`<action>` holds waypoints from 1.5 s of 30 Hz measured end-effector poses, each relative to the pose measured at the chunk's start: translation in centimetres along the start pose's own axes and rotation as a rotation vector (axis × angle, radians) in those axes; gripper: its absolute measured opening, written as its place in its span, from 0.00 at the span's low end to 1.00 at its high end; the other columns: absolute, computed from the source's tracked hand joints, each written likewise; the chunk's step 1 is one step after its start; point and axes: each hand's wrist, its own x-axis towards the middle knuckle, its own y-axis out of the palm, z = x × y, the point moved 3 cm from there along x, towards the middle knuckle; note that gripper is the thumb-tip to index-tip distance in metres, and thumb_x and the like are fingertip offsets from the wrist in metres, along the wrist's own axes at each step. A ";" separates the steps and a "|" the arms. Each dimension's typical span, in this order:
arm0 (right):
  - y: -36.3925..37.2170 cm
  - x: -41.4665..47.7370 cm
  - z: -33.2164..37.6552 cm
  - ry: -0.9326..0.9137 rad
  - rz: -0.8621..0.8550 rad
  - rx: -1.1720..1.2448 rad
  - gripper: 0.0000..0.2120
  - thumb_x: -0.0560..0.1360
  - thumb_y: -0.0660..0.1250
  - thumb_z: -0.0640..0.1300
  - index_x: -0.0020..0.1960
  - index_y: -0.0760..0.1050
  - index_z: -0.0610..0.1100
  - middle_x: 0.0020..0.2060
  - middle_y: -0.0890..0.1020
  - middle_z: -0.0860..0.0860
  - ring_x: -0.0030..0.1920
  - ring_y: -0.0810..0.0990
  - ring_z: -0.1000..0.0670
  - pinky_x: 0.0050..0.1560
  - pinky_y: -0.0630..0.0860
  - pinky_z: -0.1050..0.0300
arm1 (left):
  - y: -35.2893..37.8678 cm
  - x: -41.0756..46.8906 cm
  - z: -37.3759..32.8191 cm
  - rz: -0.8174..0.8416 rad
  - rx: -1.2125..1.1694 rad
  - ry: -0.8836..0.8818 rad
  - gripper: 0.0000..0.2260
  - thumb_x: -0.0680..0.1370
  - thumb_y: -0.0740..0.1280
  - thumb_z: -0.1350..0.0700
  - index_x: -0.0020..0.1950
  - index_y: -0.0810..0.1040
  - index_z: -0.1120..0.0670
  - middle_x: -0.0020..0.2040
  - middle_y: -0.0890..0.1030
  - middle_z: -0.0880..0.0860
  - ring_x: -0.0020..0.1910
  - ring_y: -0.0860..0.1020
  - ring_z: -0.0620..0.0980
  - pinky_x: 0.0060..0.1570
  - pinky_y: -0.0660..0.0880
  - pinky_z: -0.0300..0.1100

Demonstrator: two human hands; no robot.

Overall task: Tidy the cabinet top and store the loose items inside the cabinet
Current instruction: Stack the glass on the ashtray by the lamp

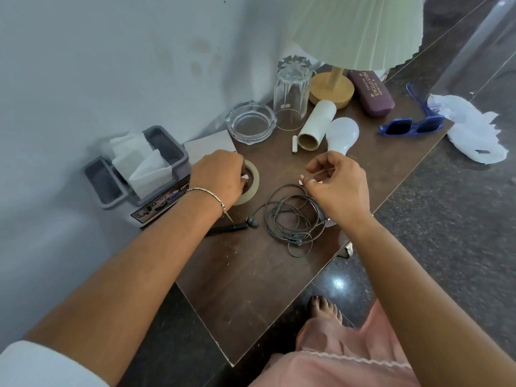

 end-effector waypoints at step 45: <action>-1.0 7.4 4.5 -0.092 0.074 0.227 0.09 0.70 0.73 0.41 0.48 0.78 0.49 0.36 0.80 0.60 0.34 0.79 0.65 0.37 0.72 0.74 | -5.2 15.1 -7.0 0.033 -0.534 0.000 0.40 0.66 0.78 0.51 0.70 0.60 0.58 0.62 0.75 0.57 0.60 0.75 0.57 0.49 0.68 0.40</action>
